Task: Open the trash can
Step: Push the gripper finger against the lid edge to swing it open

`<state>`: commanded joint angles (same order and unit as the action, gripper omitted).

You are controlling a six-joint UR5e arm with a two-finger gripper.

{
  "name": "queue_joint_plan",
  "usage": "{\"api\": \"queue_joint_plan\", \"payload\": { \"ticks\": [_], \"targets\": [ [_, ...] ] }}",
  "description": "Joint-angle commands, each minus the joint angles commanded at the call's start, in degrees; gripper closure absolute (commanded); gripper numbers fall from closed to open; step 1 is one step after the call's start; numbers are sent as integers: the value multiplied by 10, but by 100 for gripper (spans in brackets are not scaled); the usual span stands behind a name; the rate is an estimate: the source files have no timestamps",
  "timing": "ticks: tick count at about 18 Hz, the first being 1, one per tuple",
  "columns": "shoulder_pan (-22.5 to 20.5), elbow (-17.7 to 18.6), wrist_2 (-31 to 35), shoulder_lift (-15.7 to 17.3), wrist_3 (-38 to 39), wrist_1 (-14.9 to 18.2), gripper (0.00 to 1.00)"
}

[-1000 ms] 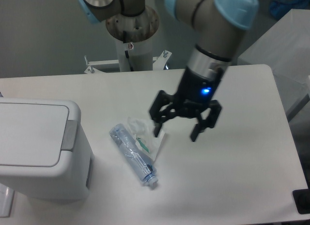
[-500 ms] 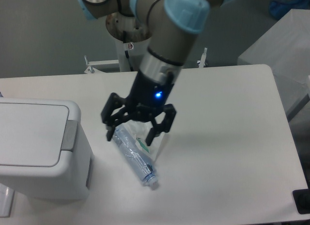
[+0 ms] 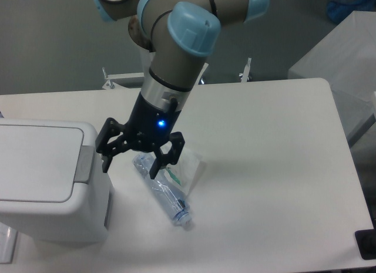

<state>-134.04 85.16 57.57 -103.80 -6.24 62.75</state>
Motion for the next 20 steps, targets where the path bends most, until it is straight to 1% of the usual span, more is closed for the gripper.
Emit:
{"api": "queue_joint_plan", "payload": {
  "ticks": [6,15,20],
  "targets": [
    [4,11,0,11,2,-1,0],
    [9,17,1,4,1,-3,0],
    [9,16,0,5,1,-2,0]
  ]
}}
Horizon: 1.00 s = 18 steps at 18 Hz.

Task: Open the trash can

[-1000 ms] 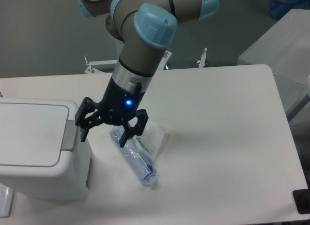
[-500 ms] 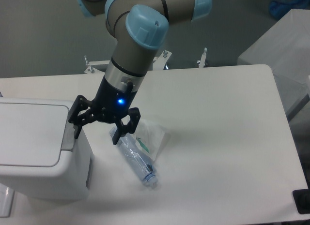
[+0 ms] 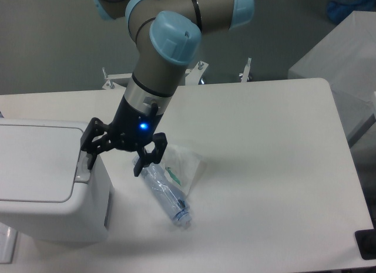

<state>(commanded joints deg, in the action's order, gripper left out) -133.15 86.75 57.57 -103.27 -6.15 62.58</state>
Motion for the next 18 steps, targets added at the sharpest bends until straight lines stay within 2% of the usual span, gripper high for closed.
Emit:
{"api": "queue_joint_plan", "payload": {
  "ticks": [12,18],
  "targets": [
    [1,-1,1,-5,-1,-1,0],
    [-11,-54,3,2,-8,-2,0]
  ]
}}
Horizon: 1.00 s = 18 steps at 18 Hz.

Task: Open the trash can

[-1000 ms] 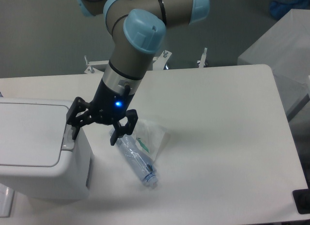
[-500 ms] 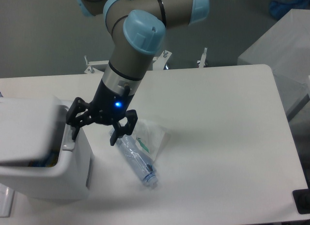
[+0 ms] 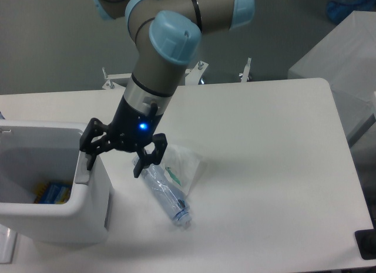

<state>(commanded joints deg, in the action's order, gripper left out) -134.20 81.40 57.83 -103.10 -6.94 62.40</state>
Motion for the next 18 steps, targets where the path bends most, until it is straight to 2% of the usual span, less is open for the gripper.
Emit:
{"api": "queue_joint_plan", "payload": {
  "ticks": [5,6,10,15,18],
  "targets": [
    [-74,-13,8,4,-58,-2,0],
    [-103,-8,26,-2,-89,-2,0],
    [-171,0,145,-25,-220,-2,0],
    [-242,-1,156,-50,-361,-3,0],
    [-266,-5,170,-81,-417,-24,0]
  ]
}}
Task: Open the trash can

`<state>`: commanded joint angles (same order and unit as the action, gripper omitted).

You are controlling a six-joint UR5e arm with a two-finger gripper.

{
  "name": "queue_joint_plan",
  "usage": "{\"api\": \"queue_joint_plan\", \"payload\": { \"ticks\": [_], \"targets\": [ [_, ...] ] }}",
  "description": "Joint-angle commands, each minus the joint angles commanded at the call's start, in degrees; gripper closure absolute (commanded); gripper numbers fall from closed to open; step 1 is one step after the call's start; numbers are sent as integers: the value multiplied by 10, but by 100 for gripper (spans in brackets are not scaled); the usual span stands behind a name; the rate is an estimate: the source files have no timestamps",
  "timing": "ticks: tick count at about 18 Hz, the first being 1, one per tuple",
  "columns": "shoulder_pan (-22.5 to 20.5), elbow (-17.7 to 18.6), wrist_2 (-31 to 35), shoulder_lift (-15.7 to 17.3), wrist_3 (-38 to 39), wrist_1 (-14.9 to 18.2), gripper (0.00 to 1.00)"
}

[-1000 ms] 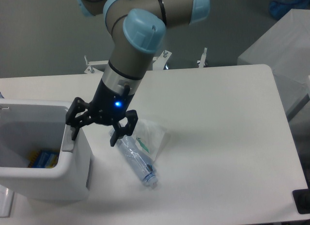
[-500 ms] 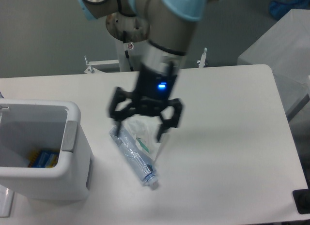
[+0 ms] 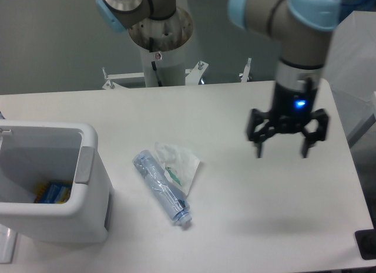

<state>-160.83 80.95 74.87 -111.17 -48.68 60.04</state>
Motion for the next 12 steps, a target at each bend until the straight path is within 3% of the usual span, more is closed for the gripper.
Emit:
{"api": "queue_joint_plan", "payload": {
  "ticks": [5,12],
  "targets": [
    [-6,-3,129,-26,-165,7,0],
    [-7,4,150,-37,-176,7,0]
  ]
}}
